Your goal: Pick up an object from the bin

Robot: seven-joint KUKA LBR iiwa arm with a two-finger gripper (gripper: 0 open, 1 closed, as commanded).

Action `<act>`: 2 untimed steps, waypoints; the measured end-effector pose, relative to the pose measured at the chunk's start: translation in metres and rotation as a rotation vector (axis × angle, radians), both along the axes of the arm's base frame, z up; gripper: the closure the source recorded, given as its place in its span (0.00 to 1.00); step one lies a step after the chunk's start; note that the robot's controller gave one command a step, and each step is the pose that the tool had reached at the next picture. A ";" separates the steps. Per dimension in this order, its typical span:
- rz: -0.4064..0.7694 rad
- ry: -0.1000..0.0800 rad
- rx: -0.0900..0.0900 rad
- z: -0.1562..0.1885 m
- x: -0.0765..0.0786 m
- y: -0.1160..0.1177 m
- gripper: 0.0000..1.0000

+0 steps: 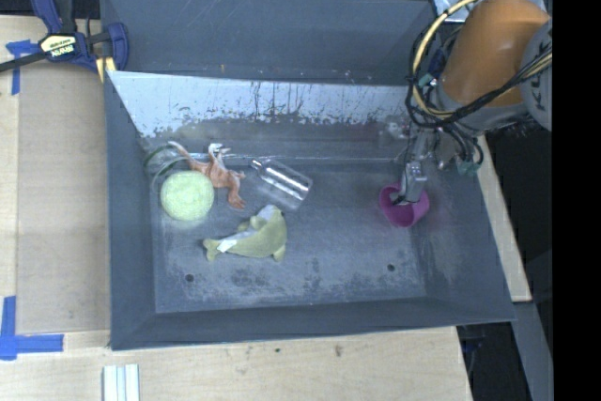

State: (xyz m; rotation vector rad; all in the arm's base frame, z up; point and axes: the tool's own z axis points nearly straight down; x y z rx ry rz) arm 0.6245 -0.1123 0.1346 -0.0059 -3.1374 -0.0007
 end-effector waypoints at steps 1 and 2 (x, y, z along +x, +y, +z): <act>0.003 -0.008 -0.001 0.005 0.002 0.000 0.00; 0.067 -0.008 0.019 -0.062 -0.015 -0.037 0.00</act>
Offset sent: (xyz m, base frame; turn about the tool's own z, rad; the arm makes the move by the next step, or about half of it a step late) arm -0.0177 -0.0438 -0.0646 -0.0801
